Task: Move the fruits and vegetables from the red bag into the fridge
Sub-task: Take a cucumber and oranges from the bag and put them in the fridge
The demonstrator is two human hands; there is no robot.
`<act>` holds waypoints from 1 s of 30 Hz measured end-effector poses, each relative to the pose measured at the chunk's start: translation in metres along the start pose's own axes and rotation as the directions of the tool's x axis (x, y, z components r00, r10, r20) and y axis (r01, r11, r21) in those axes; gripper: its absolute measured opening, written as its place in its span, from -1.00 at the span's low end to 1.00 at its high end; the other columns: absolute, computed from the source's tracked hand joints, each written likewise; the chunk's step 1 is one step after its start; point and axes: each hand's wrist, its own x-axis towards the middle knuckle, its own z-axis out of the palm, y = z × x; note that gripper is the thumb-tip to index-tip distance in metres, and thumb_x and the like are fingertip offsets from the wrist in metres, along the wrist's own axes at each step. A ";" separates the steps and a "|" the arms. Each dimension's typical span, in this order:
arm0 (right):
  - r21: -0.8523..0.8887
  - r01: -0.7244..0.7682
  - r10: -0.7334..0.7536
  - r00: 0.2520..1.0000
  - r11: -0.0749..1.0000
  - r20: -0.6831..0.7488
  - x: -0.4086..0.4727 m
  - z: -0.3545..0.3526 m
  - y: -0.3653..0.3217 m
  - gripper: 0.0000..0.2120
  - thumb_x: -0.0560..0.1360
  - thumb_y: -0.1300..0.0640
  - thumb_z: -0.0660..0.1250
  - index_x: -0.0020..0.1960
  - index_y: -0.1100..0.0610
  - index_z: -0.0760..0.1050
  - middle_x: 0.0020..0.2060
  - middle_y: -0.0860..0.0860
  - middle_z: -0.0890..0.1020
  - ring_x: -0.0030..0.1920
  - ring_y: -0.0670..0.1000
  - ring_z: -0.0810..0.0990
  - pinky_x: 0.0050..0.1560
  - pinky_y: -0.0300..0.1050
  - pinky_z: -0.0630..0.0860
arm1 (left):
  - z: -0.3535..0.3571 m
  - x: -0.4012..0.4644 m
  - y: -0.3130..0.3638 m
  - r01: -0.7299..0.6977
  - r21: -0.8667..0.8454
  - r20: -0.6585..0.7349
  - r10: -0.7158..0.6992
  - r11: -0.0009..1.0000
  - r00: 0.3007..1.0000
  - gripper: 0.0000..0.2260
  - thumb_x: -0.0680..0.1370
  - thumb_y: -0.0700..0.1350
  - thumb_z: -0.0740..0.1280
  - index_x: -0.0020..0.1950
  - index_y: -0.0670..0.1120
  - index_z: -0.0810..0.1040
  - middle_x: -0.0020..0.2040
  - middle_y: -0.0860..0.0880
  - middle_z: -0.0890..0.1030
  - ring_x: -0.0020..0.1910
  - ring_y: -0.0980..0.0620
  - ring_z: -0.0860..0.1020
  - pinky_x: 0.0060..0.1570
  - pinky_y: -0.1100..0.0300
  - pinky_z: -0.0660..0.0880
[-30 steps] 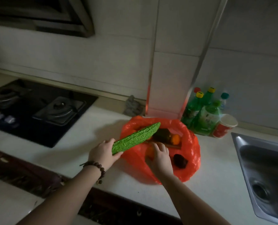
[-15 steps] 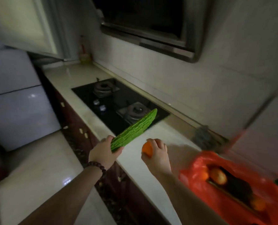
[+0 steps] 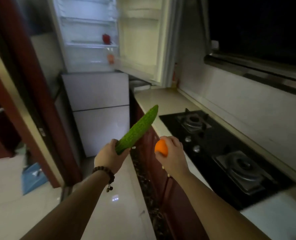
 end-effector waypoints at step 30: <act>0.113 0.311 -0.316 0.948 0.944 0.031 0.550 0.254 -0.102 -0.53 0.39 0.13 0.46 0.26 0.14 0.46 0.19 0.16 0.44 0.16 0.20 0.42 0.08 -0.07 0.36 | -0.083 0.531 -0.110 0.175 0.000 -0.283 -0.168 0.985 0.944 -0.64 0.46 0.20 0.31 0.03 -0.05 0.42 -0.09 -0.04 0.53 -0.17 -0.05 0.55 -0.19 0.04 0.53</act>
